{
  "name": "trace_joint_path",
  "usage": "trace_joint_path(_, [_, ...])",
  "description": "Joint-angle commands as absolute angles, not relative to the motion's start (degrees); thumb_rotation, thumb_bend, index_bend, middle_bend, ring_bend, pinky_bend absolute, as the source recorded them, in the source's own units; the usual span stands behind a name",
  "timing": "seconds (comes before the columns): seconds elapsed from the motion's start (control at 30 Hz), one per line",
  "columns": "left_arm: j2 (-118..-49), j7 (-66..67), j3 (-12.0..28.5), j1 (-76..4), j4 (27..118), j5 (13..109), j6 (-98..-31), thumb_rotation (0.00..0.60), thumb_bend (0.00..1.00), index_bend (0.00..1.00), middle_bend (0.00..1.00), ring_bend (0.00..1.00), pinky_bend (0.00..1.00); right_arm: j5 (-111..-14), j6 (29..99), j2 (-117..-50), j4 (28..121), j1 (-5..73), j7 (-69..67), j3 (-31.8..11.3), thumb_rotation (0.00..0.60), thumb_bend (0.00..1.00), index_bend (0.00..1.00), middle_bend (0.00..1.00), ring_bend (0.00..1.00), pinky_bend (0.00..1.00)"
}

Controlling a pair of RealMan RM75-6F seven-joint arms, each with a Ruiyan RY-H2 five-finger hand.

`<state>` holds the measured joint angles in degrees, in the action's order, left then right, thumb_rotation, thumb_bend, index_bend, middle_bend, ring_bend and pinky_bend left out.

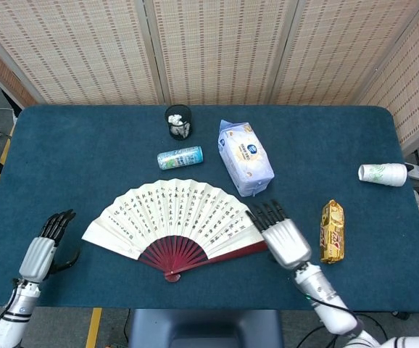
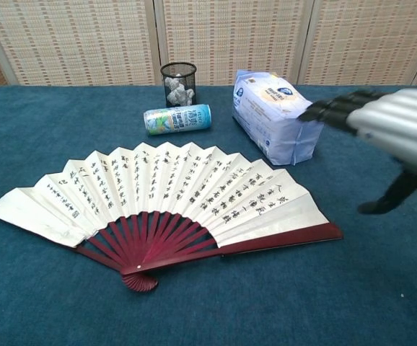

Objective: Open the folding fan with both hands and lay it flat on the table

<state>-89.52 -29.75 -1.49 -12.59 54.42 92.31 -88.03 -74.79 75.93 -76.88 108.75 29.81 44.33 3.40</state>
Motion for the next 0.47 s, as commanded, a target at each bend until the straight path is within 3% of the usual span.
trace_joint_path(0.03, [-78.02, -8.45, -3.85, -6.58, 70.19, 95.50, -97.59, 0.600, 0.41, 0.00, 0.00, 0.00, 0.01, -83.41, 89.23, -67.42, 108.58, 18.44, 30.11, 9.10, 0.600, 0.00, 0.00, 0.00, 0.00, 0.00])
trace_joint_path(0.2, [-74.92, -4.24, -3.54, -5.85, 74.38, 94.52, -96.68, 0.600, 0.41, 0.00, 0.00, 0.00, 0.01, -83.90, 95.58, -64.32, 99.21, 10.77, 15.34, 10.67, 0.600, 0.00, 0.00, 0.00, 0.00, 0.00])
trace_joint_path(0.3, [-73.35, -1.16, -4.18, -6.12, 76.82, 93.08, -92.63, 0.600, 0.41, 0.00, 0.00, 0.00, 0.02, -83.83, 96.51, -64.66, 93.46, 8.37, 10.28, 9.93, 0.600, 0.00, 0.00, 0.00, 0.00, 0.00])
trace_joint_path(0.47, [-73.26, 3.04, -2.85, -5.72, 79.22, 92.78, -93.45, 0.600, 0.41, 0.00, 0.00, 0.00, 0.02, -83.37, 96.99, -63.64, 92.51, 7.06, 7.69, 7.47, 0.600, 0.00, 0.00, 0.00, 0.00, 0.00])
